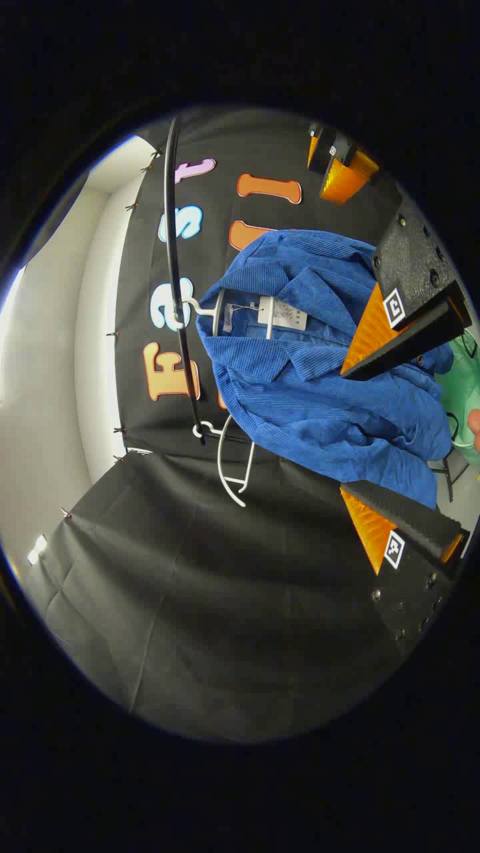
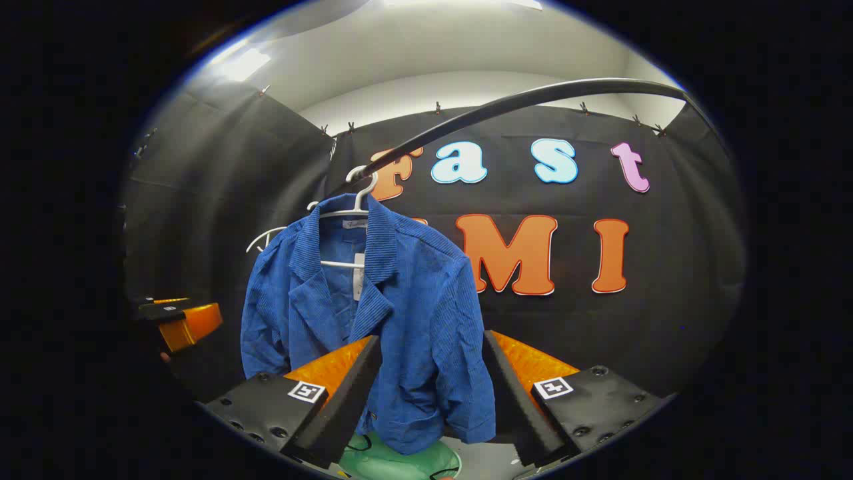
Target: Grasp the clothes on the hanger with both hands and then place them into the laundry hamper below.
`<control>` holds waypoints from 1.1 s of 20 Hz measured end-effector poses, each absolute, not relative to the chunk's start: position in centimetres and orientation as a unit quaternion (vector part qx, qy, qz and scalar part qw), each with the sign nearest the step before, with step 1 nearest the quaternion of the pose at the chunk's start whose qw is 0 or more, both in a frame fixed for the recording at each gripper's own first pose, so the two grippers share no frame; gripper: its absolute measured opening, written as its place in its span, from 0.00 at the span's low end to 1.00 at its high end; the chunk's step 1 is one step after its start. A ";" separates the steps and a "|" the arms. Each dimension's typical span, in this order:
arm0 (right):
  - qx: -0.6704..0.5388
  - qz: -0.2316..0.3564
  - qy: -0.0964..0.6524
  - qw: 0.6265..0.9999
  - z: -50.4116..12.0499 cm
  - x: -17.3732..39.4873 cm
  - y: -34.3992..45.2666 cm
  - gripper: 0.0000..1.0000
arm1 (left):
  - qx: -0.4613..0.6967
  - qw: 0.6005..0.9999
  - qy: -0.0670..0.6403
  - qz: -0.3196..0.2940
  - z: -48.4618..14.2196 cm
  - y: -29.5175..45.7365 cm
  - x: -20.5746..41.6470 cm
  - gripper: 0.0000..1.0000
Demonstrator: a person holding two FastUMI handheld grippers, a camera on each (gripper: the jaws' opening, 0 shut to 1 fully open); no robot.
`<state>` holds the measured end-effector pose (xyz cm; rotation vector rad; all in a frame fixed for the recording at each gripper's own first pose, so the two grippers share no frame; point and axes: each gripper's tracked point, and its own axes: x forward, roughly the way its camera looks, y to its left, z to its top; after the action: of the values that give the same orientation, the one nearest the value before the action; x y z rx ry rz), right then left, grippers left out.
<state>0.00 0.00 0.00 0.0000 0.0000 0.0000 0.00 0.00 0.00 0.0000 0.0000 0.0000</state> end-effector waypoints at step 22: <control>0.057 0.037 0.012 0.998 -1.3 6.3 4.5 0.94 | 0.029 0.999 -0.036 -0.003 1.6 0.7 2.3 0.92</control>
<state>6.33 4.47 -1.33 0.1145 0.0241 0.0745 2.34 0.68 1.62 0.0581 -0.0725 -0.0067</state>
